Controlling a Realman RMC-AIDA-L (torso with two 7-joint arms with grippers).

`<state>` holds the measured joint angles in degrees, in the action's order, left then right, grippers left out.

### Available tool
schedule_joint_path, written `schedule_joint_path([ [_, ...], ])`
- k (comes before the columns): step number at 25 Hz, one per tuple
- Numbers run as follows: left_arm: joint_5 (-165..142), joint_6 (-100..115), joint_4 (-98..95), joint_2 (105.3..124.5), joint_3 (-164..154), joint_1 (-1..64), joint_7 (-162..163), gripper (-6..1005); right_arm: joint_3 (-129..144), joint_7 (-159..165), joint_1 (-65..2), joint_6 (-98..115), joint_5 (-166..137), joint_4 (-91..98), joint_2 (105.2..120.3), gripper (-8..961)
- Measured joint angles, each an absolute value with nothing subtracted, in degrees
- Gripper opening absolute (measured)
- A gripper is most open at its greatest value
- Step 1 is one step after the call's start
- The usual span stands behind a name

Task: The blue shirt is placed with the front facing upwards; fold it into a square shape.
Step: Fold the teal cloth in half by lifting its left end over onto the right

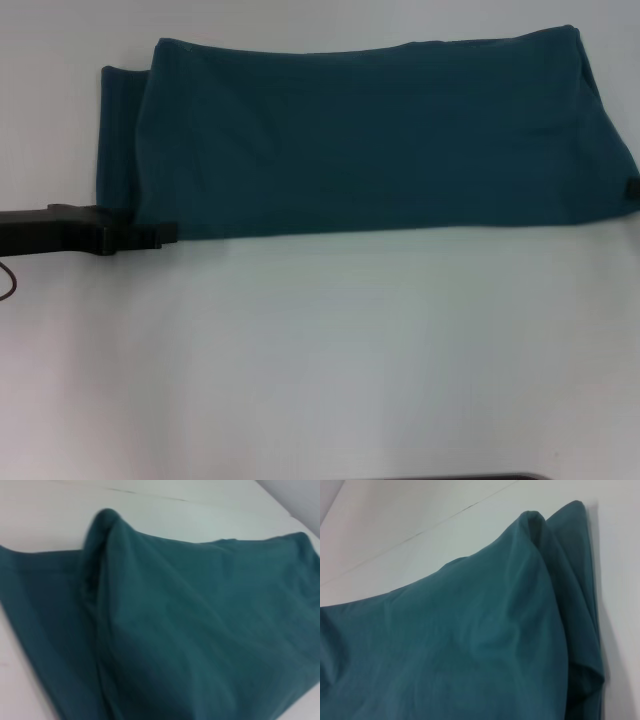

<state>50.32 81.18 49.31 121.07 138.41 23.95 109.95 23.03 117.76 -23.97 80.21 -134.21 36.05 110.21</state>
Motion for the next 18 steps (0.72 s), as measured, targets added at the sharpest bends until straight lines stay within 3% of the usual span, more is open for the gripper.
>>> schedule_joint_path([
  [18, 50.9, 86.8, 51.0, 120.91, 142.0, 25.1, 109.3, 858, 23.1, 117.8, -24.1, 80.2, -134.2, 35.8, 110.12, 3],
])
